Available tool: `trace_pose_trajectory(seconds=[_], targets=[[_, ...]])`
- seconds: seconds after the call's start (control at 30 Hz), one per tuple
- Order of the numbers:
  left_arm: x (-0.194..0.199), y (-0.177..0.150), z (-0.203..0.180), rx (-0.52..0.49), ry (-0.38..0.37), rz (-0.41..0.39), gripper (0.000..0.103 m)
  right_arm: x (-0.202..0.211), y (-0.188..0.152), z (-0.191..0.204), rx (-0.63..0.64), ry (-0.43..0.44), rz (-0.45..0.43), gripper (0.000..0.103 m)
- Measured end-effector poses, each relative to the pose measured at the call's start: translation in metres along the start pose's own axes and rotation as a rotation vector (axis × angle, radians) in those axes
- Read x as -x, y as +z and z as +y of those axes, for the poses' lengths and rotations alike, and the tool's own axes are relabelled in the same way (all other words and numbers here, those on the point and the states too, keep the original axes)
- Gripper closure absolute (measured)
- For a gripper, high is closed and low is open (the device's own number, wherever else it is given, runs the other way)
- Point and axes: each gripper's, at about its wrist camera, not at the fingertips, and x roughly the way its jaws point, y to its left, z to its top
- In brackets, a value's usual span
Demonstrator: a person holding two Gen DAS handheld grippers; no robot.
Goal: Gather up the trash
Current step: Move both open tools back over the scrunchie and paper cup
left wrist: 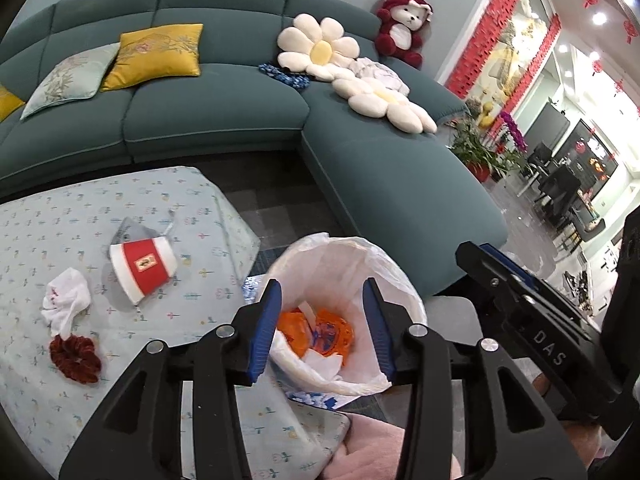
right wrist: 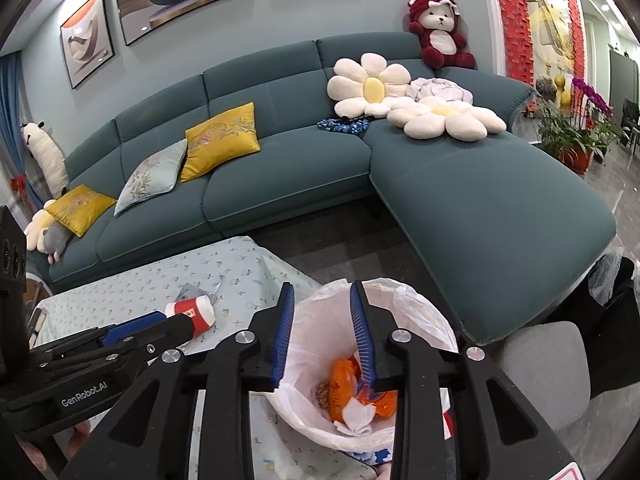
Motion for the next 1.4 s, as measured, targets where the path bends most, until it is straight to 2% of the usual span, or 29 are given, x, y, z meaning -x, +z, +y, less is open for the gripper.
trace_pose_trajectory(seconds=[0.27, 0.4, 0.7, 0.77, 0.87, 0.93, 1.27, 1.4], targets=[[0.02, -0.008, 0.049, 0.063, 0.082, -0.029, 0.056, -0.004, -0.003, 0.042, 0.042, 0.042, 0.011, 0.064], [0.033, -0.016, 0.088, 0.122, 0.15, -0.047, 0.044, -0.011, -0.009, 0.069, 0.073, 0.067, 0.032, 0.063], [0.051, -0.042, 0.168, 0.254, 0.254, -0.035, 0.042, -0.029, -0.029, 0.125, 0.121, 0.113, 0.093, 0.06], [0.052, -0.05, 0.183, 0.278, 0.272, -0.025, 0.041, -0.034, -0.034, 0.135, 0.128, 0.121, 0.107, 0.06], [0.051, -0.061, 0.202, 0.309, 0.297, -0.004, 0.03, -0.042, -0.04, 0.151, 0.147, 0.13, 0.128, 0.06], [0.049, -0.069, 0.216, 0.338, 0.302, 0.012, 0.029, -0.047, -0.045, 0.16, 0.157, 0.136, 0.143, 0.06], [0.014, -0.108, 0.275, 0.471, 0.337, 0.146, 0.03, -0.086, -0.067, 0.194, 0.19, 0.146, 0.23, 0.06], [0.0, -0.111, 0.289, 0.502, 0.33, 0.174, 0.034, -0.102, -0.074, 0.205, 0.197, 0.145, 0.259, 0.06]])
